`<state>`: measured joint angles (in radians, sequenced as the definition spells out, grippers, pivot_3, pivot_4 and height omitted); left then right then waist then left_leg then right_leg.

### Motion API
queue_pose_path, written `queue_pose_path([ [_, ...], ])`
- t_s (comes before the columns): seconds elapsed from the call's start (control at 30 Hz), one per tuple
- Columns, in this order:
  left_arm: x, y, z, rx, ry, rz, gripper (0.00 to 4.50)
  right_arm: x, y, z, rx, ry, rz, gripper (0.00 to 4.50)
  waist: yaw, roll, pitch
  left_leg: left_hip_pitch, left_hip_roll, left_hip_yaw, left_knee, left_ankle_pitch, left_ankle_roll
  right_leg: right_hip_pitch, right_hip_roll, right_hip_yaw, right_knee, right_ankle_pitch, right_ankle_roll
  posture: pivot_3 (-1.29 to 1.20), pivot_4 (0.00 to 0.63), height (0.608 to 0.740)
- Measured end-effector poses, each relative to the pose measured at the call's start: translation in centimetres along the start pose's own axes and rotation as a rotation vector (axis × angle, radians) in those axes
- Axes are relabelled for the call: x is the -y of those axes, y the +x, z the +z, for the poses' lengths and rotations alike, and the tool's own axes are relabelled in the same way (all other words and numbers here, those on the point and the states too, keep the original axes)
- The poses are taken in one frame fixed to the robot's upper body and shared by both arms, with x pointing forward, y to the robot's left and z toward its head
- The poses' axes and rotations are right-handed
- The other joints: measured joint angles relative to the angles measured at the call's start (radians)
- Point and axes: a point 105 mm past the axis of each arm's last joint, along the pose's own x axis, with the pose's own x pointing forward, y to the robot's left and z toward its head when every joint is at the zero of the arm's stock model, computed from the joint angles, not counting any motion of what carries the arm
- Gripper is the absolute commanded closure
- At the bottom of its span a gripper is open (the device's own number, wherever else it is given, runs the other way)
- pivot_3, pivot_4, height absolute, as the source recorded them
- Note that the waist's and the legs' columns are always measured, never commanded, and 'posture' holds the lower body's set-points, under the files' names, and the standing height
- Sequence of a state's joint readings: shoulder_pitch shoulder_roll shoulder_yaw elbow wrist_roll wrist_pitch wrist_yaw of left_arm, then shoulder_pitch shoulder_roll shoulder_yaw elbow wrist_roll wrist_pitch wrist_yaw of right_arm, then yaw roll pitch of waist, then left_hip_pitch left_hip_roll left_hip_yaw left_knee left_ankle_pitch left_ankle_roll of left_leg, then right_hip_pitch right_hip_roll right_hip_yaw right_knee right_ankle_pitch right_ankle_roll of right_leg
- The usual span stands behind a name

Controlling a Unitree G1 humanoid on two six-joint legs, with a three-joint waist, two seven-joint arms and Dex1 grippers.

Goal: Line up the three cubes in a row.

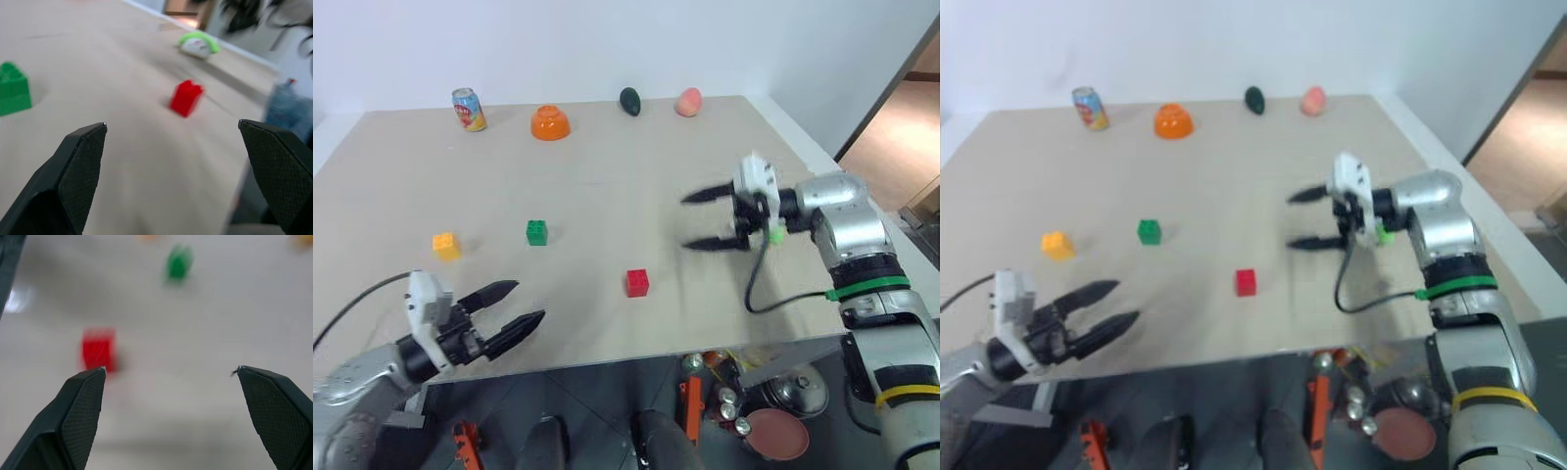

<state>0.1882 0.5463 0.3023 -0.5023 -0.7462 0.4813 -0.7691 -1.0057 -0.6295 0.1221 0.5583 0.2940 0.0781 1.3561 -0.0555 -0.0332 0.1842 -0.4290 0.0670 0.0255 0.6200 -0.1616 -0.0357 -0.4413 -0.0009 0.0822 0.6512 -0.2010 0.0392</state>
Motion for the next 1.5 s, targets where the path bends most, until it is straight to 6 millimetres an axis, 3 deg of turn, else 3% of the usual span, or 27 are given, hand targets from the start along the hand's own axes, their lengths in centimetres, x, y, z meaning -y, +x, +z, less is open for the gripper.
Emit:
queue_pose_path([
  [0.1,-1.0,1.5,-1.2,-0.021,0.021,0.076,0.02,1.0,1.0,3.1,0.13,0.022,-0.121,0.04,0.006,-0.001,0.0,-0.001,0.0,-0.001,0.0,0.0,0.0,0.0,0.001,0.0,0.0,0.0,0.0,0.0,0.15,0.738],
  [0.17,-1.9,2.5,-2.1,-0.046,0.039,0.136,0.02,0.2,1.5,3.7,0.168,0.034,-0.162,0.04,0.012,-0.002,-0.001,-0.001,0.0,-0.001,0.0,0.0,0.0,0.001,0.001,0.0,0.0,-0.001,0.003,0.0,0.15,0.738],
  [0.27,-2.9,3.9,-3.2,-0.087,0.062,0.21,0.02,-2.5,2.9,2.7,0.177,0.103,-0.133,0.04,0.014,-0.002,-0.002,-0.006,0.0,-0.001,0.001,0.0,0.0,-0.001,0.0,0.001,0.0,-0.002,0.005,0.0,0.15,0.738],
  [0.4,-4.5,5.6,-3.4,-0.116,0.088,0.317,0.02,-4.4,2.9,2.1,0.147,0.144,-0.132,0.04,0.013,-0.002,-0.001,-0.008,-0.002,-0.001,0.002,0.0,0.0,-0.002,-0.002,0.001,-0.001,-0.002,0.007,0.0,0.15,0.738],
  [0.7,-7.5,7.6,-2.4,-0.121,0.098,0.501,0.02,-5.5,2.7,1.7,0.121,0.183,-0.155,0.04,0.009,-0.002,-0.002,-0.005,-0.002,-0.002,0.003,0.001,0.001,0.0,-0.001,0.001,0.0,0.001,0.007,0.0,0.15,0.738],
  [0.87,-8.7,7.6,-2.6,-0.143,0.105,0.582,0.02,-5.5,2.9,1.9,0.129,0.185,-0.168,0.04,0.008,-0.002,-0.002,-0.005,-0.002,-0.002,0.003,0.001,0.001,0.0,-0.001,0.001,0.0,0.002,0.007,0.0,0.15,0.738],
  [1.37,-8.9,10.8,-1.9,-0.167,0.139,0.539,0.02,-5.7,3.4,2.1,0.152,0.195,-0.149,0.04,0.009,-0.002,-0.002,-0.006,-0.002,-0.002,0.003,0.001,0.001,0.0,-0.001,0.001,0.0,0.002,0.008,0.0,0.15,0.738],
  [1.5,-9.5,11.5,-1.8,-0.179,0.146,0.566,0.02,-7.7,3.7,1.3,0.099,0.194,-0.047,0.04,0.009,-0.003,-0.002,-0.006,-0.002,-0.003,0.003,0.001,0.001,0.0,0.0,0.0,0.0,0.002,0.008,0.0,0.15,0.738],
])
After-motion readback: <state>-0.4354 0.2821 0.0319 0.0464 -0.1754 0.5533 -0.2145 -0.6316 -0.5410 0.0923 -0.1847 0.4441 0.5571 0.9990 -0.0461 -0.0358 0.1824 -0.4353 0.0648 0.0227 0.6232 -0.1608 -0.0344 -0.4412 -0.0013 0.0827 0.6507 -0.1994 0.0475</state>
